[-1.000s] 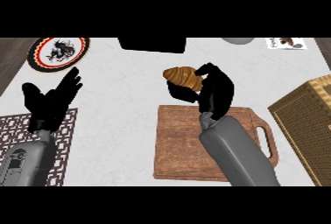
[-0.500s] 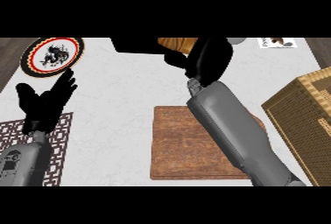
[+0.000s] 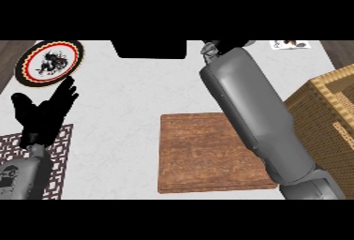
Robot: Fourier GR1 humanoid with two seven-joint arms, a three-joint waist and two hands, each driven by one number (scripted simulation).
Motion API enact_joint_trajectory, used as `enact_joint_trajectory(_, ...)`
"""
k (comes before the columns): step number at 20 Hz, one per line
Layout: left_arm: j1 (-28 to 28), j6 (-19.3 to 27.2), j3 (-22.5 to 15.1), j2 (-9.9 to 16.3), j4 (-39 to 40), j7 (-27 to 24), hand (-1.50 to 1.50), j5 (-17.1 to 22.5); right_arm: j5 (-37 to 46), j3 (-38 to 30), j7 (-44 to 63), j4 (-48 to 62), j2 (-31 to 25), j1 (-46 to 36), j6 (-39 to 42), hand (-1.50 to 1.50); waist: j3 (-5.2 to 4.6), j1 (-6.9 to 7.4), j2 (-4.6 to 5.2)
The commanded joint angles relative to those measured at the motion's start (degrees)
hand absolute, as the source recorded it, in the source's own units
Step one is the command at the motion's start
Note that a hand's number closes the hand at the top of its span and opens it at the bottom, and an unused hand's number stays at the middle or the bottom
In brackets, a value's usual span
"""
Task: Pick the croissant from the cutting board and place it in the basket
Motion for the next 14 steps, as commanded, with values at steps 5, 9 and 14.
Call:
enact_joint_trajectory(5, -0.29, 0.39, 1.18, 0.6, -0.2, 0.99, 0.0, 0.42, 5.86, -9.36, 8.29, 2.94, -4.5, -4.26, 2.85, 1.5, 0.06, -1.27, 0.0)
enact_joint_trajectory(9, 1.3, -0.76, 1.75, 1.15, -0.85, 0.44, 0.0, 1.24, 7.26, -13.26, 6.53, 4.63, -8.32, -4.51, 8.14, 1.5, 0.05, -1.31, -0.1)
enact_joint_trajectory(14, 1.52, -0.12, 1.07, 0.29, -0.28, -0.68, 0.0, 0.24, 11.82, -15.9, 7.89, 3.13, -9.38, -2.93, 8.51, 1.5, 0.05, -1.63, -0.09)
